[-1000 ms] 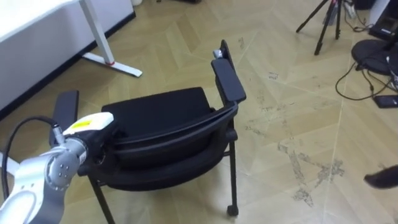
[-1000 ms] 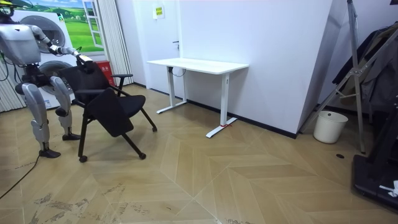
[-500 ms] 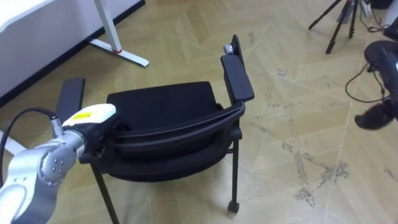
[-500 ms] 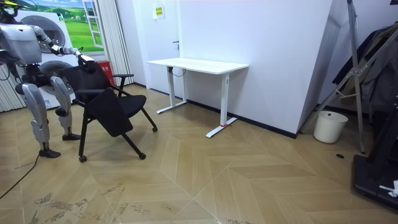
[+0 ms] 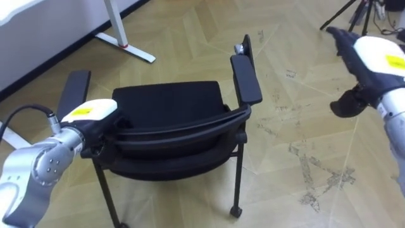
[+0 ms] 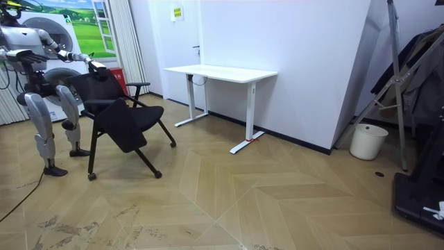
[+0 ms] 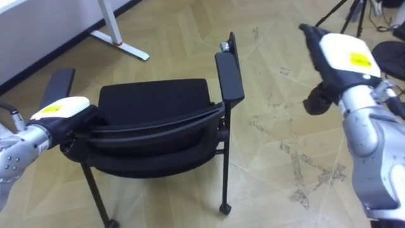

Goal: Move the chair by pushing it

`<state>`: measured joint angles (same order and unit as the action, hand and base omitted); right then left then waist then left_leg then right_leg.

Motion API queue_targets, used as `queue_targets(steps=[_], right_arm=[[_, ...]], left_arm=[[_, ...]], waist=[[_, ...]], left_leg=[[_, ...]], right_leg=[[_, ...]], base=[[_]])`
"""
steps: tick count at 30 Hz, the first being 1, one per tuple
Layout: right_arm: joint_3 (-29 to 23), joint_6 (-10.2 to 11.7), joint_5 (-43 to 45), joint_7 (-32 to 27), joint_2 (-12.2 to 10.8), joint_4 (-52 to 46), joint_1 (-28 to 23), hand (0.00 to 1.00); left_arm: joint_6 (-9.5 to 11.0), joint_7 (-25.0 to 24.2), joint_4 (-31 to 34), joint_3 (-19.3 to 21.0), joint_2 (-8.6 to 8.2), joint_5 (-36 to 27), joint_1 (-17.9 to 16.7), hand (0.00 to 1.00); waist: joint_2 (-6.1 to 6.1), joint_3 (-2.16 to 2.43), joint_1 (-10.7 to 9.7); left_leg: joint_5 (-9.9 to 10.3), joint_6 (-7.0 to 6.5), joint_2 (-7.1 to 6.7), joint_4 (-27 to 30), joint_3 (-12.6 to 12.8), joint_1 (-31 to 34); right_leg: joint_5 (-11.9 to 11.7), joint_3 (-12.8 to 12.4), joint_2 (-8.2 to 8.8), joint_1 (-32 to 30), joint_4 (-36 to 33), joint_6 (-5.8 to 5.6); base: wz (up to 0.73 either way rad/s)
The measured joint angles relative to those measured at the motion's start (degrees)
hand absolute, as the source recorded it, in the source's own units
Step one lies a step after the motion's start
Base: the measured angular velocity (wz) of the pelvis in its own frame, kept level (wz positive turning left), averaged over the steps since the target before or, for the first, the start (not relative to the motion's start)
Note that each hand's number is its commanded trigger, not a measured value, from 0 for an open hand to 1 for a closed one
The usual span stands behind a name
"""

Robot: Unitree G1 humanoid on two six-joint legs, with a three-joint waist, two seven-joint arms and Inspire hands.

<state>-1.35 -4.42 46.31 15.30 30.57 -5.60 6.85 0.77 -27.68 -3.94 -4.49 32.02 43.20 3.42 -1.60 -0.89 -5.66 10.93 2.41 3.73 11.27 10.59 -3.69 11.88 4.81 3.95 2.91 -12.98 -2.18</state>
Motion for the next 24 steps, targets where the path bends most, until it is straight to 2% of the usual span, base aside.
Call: queue_targets(steps=[3,5,10,14,24], right_arm=[[3.5,0.6,2.4,2.8,1.2,-0.1,0.0,0.00],[5.8,0.7,3.9,5.0,1.3,-0.1,0.0,0.00],[9.0,0.8,5.8,8.6,1.3,-0.1,0.1,0.00],[9.4,0.8,5.8,11.7,1.3,-0.1,0.1,0.00],[12.5,1.3,4.8,12.0,1.3,-0.1,0.1,0.00]], left_arm=[[0.8,0.6,-1.6,-0.9,0.11,-0.5,1.0,1.00],[1.0,1.9,-3.0,-2.4,0.14,-1.2,2.1,1.00],[1.7,2.7,-5.1,-3.2,0.14,-2.6,3.1,1.00],[2.2,3.4,-6.6,-4.2,0.15,-2.7,4.5,1.00],[3.5,5.0,-7.9,-6.0,0.26,-3.2,5.9,1.00]], waist=[[0.36,0.04,0.8],[0.87,0.10,1.4],[1.56,0.05,1.8],[1.45,-0.05,2.2],[1.27,-0.13,3.8]], left_leg=[[0.0,0.00,0.03,0.1,-0.1,0.0],[0.0,0.00,0.03,0.1,-0.2,-0.1],[0.0,0.00,0.03,0.0,-0.4,0.0],[0.0,0.00,0.03,0.0,-0.4,0.0],[0.0,0.01,0.01,0.0,-0.5,-0.1]], right_leg=[[0.0,0.0,0.00,0.2,0.0,0.03],[0.0,0.1,0.00,0.2,-0.1,0.05],[0.0,0.2,0.00,0.0,-0.6,0.05],[0.0,0.1,0.00,0.0,-0.6,0.04],[0.0,0.0,-0.02,0.2,-0.5,0.02]], base=[[0.00],[0.00],[0.00],[0.00],[0.00]])
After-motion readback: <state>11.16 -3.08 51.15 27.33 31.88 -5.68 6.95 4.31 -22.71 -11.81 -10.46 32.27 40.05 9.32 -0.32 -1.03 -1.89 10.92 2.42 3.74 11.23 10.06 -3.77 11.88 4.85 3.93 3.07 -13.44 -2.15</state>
